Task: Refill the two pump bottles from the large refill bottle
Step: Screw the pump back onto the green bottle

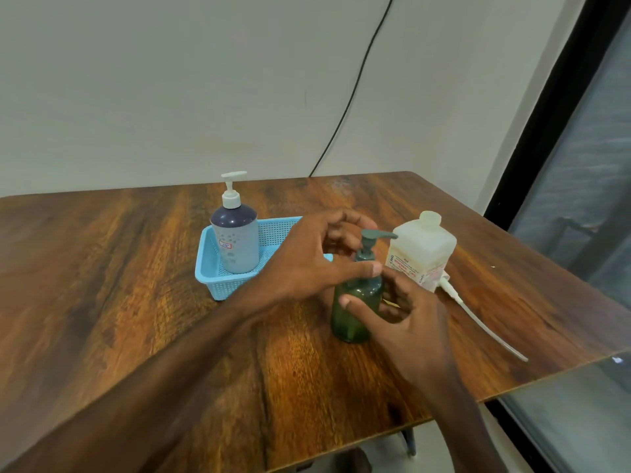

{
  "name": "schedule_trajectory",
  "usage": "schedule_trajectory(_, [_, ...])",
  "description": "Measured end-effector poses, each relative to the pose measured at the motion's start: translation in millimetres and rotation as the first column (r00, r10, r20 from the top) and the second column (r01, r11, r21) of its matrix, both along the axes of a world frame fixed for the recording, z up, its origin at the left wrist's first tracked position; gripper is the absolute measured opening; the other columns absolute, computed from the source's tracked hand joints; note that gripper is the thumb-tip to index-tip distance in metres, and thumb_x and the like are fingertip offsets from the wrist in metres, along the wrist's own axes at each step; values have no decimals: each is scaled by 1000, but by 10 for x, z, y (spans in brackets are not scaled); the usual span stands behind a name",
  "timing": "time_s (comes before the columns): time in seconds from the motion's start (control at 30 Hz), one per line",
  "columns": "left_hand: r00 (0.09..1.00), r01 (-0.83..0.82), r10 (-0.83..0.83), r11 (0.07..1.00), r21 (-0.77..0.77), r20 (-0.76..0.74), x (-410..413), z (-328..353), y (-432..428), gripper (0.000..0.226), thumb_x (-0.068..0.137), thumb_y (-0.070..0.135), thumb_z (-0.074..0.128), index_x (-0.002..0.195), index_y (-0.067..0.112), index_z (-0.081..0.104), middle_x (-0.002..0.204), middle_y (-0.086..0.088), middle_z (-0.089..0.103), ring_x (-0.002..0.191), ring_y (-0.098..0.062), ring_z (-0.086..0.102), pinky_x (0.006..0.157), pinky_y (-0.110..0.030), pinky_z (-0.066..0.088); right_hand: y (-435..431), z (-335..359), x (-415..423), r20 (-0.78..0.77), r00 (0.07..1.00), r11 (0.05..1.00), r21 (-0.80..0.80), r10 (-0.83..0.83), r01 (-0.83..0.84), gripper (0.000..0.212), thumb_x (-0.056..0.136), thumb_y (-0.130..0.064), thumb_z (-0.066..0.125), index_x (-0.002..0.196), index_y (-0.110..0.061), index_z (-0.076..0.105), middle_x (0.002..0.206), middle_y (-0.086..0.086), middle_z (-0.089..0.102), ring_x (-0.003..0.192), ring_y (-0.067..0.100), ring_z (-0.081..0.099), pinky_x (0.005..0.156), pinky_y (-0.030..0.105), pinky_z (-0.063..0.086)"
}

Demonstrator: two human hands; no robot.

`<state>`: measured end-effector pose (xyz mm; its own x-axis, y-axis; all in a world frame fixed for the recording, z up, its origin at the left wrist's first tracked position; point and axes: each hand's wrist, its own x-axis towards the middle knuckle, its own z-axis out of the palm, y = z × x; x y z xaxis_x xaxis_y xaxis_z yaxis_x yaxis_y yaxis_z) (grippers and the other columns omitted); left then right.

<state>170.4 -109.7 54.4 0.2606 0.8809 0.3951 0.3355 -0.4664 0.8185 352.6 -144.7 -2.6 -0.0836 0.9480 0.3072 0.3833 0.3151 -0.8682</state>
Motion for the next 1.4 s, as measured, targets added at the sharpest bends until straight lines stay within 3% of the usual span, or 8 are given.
schedule_trajectory(0.1, [986,142,-149,986,-91,-78,-71,-6,32,61,87,15,81,141,22,52,122,4,75,115,-8,70,100,-33,56,17,5,7,4,1000,1000,5,19,-19,75,64,-65,73,133,-43,53,121,-35,56,100,-18,57,76,8,51])
schedule_trajectory(0.23, [981,-64,63,998,3,-183,22,-136,4,84,68,60,87,139,36,49,125,17,66,112,8,60,92,-11,49,30,-30,14,27,1000,999,34,3,-4,74,65,-66,69,132,-35,60,119,-31,59,105,-9,59,85,19,55])
schedule_trajectory(0.43, [998,-20,20,1000,-4,-54,-42,-129,3,57,80,19,86,131,22,59,119,9,73,112,-3,68,91,-27,56,46,-60,23,-10,1000,999,25,29,-29,79,68,-61,75,140,-35,54,130,-24,59,107,-13,58,82,14,55])
schedule_trajectory(0.6, [975,-166,174,984,72,-135,123,-177,-86,69,69,58,86,126,38,53,113,28,63,107,19,54,82,-3,46,39,-77,16,20,1000,999,34,-11,10,67,72,-55,74,134,-31,59,129,-19,62,101,-10,58,78,12,52])
schedule_trajectory(0.87, [993,-33,32,999,-14,-117,71,-199,-49,77,78,32,86,142,33,43,132,17,65,120,11,57,97,-10,45,40,-66,13,-9,1000,999,43,14,-13,79,65,-61,69,137,-32,56,125,-25,60,100,-12,58,78,11,51])
schedule_trajectory(1.0, [964,-266,266,962,59,2,102,-212,-82,73,67,51,91,127,35,54,98,22,69,99,9,64,86,-18,55,44,-101,16,-18,1000,999,38,15,-14,77,68,-62,73,137,-33,56,129,-18,62,106,-5,61,81,16,56])
schedule_trajectory(1.13, [992,-119,120,993,18,-32,-22,-174,-71,75,78,37,88,142,31,49,111,14,76,108,-3,70,94,-37,58,37,-83,17,-40,999,999,36,28,-27,79,66,-64,73,137,-35,54,125,-26,59,106,-6,61,84,19,57])
schedule_trajectory(1.4, [981,-183,188,978,98,-48,24,-179,-99,37,82,39,84,114,22,77,91,17,75,88,4,70,68,-11,52,34,-93,13,-44,999,998,52,30,-28,72,72,-56,78,136,-34,56,126,-21,63,109,-3,62,84,20,58])
